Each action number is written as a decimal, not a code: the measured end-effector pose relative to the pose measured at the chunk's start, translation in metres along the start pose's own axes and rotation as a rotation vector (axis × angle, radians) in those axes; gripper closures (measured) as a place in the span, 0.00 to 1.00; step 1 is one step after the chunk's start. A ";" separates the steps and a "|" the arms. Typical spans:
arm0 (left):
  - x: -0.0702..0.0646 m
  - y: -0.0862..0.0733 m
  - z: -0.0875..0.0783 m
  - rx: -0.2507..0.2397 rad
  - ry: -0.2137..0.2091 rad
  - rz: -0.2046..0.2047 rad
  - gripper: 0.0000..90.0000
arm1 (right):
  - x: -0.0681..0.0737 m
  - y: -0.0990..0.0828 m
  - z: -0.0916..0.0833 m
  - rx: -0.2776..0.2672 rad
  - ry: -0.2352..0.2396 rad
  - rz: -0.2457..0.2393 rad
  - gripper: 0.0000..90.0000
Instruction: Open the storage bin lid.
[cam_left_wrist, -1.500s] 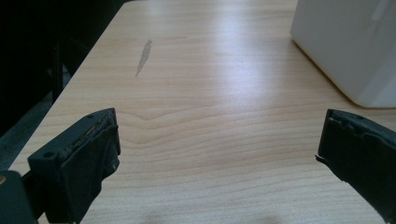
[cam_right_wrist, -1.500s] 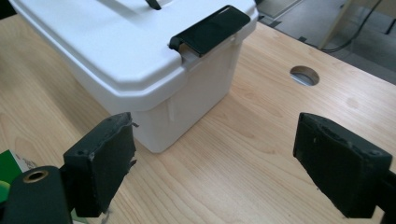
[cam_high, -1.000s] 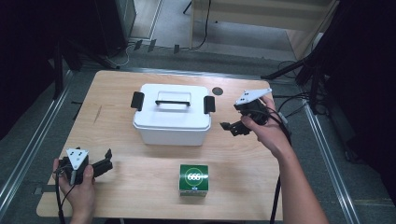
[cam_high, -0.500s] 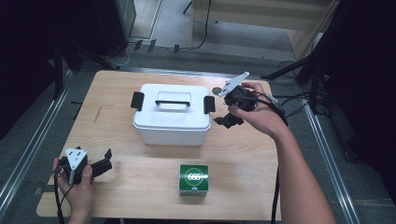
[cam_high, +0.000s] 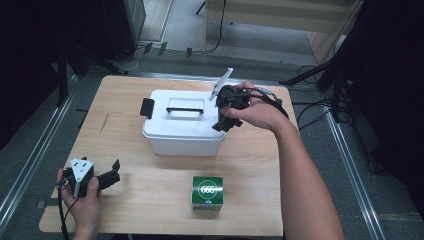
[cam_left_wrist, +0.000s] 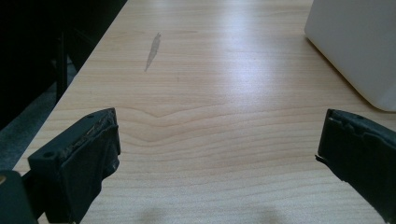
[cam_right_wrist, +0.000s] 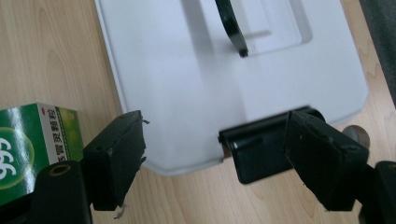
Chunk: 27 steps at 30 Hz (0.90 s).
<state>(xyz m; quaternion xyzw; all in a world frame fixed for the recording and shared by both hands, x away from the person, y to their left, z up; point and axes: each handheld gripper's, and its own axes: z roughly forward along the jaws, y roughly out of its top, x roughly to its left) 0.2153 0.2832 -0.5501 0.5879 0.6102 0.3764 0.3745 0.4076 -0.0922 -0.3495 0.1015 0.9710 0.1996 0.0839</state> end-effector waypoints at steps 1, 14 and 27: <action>0.000 0.000 0.000 0.000 0.000 0.001 0.00 | 0.000 0.004 0.001 0.004 0.002 -0.001 0.23; -0.001 0.000 0.001 0.006 0.007 0.006 0.00 | 0.000 0.047 0.007 0.041 -0.004 -0.055 0.18; -0.001 0.000 0.001 0.004 0.006 0.004 0.00 | 0.007 0.077 0.025 0.063 -0.039 -0.124 0.23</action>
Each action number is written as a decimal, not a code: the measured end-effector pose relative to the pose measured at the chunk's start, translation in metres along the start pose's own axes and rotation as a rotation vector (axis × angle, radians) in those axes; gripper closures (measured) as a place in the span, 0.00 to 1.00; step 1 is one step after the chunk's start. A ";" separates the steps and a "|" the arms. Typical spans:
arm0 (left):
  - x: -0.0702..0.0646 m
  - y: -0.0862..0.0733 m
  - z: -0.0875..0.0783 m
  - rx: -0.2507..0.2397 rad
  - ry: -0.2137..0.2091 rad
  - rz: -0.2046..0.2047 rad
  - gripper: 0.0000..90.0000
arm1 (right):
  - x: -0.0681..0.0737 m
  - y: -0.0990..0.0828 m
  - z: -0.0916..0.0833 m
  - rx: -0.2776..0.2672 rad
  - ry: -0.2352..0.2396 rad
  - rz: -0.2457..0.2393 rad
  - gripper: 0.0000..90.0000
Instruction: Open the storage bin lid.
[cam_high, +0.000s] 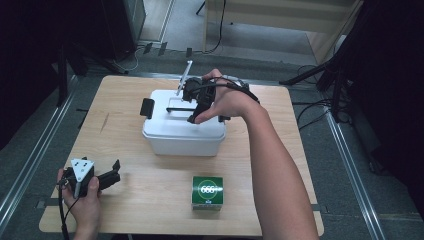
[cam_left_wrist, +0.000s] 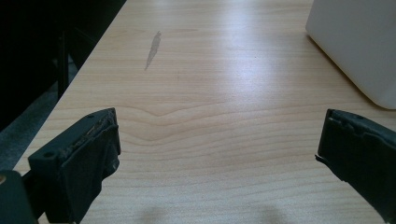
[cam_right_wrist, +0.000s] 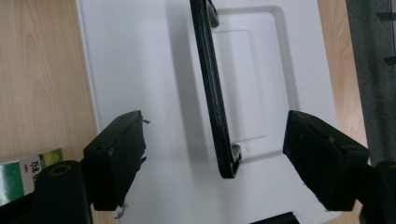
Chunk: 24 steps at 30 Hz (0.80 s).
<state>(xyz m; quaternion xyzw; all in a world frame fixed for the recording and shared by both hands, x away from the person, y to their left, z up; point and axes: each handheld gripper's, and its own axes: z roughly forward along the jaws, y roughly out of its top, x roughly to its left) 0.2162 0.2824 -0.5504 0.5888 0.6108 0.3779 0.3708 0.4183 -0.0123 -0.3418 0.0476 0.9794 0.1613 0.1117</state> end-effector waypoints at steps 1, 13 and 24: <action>0.000 0.000 0.000 0.000 0.000 0.000 0.00 | 0.000 0.002 0.001 0.008 -0.004 -0.004 0.25; 0.000 0.000 0.000 0.001 -0.002 -0.001 0.00 | 0.004 0.018 0.014 0.040 -0.032 -0.095 0.60; 0.000 0.000 0.000 0.003 -0.004 -0.002 0.00 | 0.008 0.029 0.022 0.090 -0.080 -0.136 0.76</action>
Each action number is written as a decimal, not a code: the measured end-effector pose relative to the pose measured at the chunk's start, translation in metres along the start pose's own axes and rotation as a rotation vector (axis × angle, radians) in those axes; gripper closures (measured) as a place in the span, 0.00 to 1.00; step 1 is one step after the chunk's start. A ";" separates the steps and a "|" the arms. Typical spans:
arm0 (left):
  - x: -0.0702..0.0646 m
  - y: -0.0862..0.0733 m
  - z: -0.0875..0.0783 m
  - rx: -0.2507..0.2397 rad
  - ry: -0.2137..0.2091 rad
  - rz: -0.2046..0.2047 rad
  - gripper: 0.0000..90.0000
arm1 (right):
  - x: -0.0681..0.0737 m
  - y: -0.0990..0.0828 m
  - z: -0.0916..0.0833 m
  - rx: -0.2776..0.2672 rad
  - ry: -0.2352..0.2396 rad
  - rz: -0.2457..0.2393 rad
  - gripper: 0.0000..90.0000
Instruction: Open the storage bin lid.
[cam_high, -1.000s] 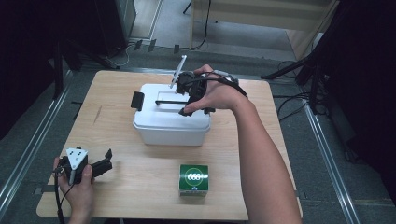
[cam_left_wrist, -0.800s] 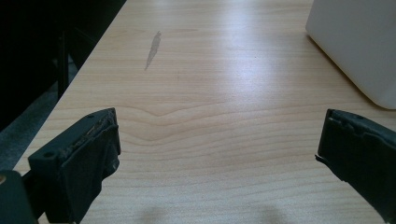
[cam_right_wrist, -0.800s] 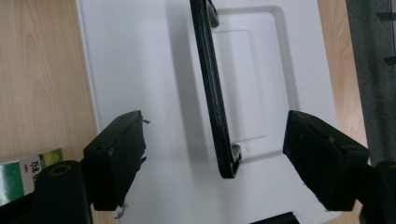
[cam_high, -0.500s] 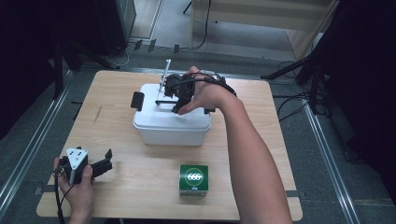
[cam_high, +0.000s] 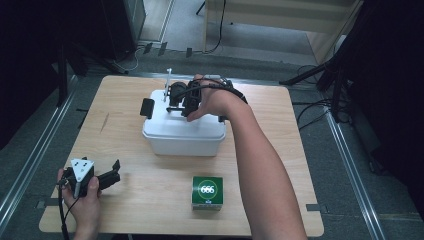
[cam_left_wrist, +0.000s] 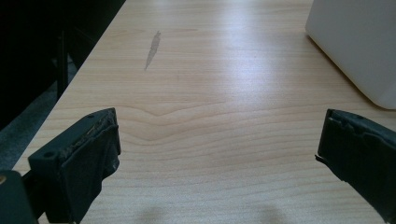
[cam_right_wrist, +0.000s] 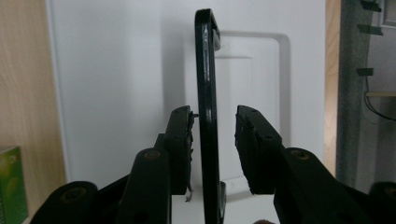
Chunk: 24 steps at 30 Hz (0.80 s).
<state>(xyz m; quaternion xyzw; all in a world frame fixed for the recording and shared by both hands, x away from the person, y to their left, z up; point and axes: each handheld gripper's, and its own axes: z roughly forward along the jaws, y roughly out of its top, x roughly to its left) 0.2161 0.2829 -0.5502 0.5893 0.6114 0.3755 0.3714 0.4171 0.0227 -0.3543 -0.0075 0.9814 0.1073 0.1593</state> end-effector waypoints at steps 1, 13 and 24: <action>0.000 0.000 0.000 0.000 0.000 0.000 0.00 | 0.000 0.001 0.001 0.005 -0.009 -0.009 0.76; 0.001 0.000 0.000 0.000 0.001 -0.012 0.00 | -0.002 0.005 -0.001 0.002 -0.035 -0.049 0.94; 0.002 0.000 0.000 0.006 -0.001 -0.012 0.00 | -0.004 0.005 -0.010 -0.010 -0.048 -0.062 0.95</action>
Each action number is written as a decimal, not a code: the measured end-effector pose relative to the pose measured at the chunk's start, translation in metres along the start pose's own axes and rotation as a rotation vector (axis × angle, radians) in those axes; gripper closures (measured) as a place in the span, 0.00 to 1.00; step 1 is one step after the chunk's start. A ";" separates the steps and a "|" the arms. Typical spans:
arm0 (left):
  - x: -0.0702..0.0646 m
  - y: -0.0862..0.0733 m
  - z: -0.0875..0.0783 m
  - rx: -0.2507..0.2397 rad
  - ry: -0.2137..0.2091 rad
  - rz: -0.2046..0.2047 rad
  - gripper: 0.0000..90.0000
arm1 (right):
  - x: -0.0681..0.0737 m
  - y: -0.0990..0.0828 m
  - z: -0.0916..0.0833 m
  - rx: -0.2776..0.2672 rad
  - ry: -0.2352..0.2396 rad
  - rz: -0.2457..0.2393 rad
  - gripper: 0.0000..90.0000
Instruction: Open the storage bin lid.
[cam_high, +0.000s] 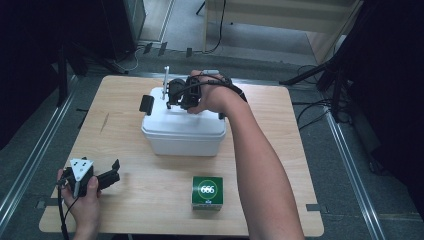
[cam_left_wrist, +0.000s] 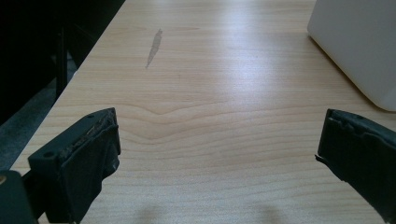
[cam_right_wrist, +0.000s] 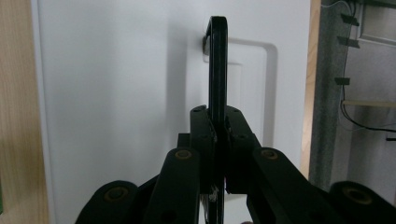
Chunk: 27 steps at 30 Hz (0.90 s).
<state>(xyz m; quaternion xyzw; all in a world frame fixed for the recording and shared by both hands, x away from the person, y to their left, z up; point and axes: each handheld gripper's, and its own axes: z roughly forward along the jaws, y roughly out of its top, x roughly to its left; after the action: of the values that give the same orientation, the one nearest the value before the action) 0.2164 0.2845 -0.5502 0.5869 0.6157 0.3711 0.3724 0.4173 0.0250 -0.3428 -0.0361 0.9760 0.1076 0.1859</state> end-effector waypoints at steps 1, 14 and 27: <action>0.000 0.000 0.000 0.001 0.000 0.000 0.00 | 0.000 0.000 -0.002 -0.002 -0.006 0.004 0.95; 0.000 0.000 0.000 0.002 0.000 -0.004 0.00 | -0.007 -0.011 -0.029 -0.033 -0.055 0.013 0.95; 0.001 0.000 0.001 0.002 -0.006 -0.019 0.00 | -0.006 -0.041 -0.048 -0.019 -0.085 0.017 0.95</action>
<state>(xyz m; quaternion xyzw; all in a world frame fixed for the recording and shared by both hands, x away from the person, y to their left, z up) 0.2169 0.2859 -0.5504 0.5822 0.6207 0.3654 0.3773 0.4100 -0.0256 -0.3049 -0.0250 0.9664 0.1199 0.2259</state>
